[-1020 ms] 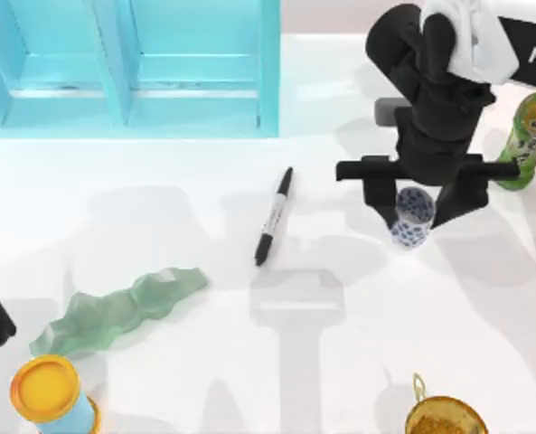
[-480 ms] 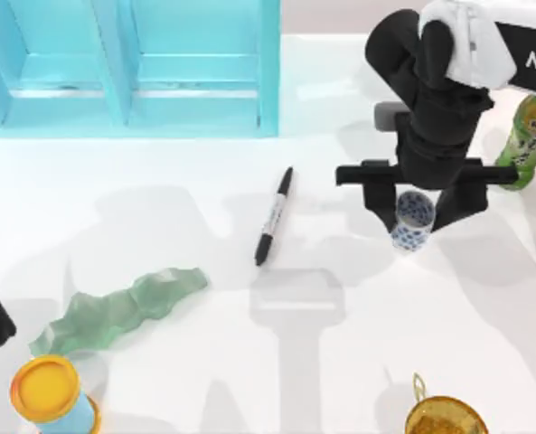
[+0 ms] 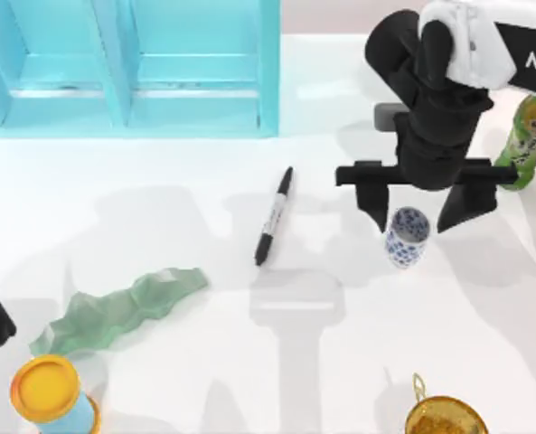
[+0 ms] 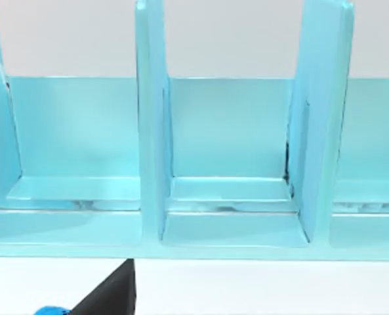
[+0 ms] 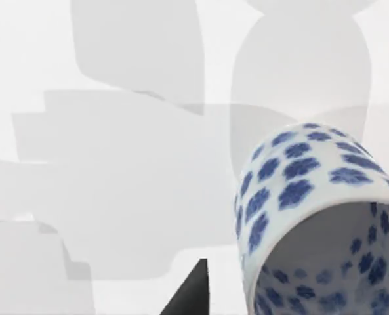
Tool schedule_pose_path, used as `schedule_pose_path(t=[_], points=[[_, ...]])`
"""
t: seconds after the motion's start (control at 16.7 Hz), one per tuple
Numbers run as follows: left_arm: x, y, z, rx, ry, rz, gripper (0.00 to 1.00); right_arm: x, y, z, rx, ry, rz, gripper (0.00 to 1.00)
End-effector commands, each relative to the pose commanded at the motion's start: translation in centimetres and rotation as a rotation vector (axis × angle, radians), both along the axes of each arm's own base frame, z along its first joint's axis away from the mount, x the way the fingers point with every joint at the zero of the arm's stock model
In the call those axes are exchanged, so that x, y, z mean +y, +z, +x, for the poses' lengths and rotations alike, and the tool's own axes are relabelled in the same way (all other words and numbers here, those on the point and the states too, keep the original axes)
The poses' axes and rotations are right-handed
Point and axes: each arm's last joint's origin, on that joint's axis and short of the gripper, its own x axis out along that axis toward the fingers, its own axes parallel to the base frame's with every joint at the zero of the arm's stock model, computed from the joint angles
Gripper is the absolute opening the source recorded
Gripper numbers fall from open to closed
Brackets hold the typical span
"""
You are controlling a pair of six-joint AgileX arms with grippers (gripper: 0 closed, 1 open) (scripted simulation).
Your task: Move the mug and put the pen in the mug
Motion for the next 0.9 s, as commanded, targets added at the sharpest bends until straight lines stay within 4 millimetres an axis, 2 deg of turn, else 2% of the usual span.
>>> schedule_pose_path(t=[0.06, 0.12, 0.72, 0.9], points=[[0.0, 0.0, 0.0, 0.0, 0.0, 0.0, 1.0, 0.0, 0.0, 0.0, 0.0, 0.0, 0.0, 0.98], [0.0, 0.0, 0.0, 0.0, 0.0, 0.0, 1.0, 0.0, 0.0, 0.0, 0.0, 0.0, 0.0, 1.0], [0.0, 0.0, 0.0, 0.0, 0.0, 0.0, 1.0, 0.1, 0.2, 0.1, 0.005, -0.001, -0.002, 1.0], [0.0, 0.0, 0.0, 0.0, 0.0, 0.0, 1.0, 0.4, 1.8, 0.7, 0.022, -0.001, -0.01, 1.0]])
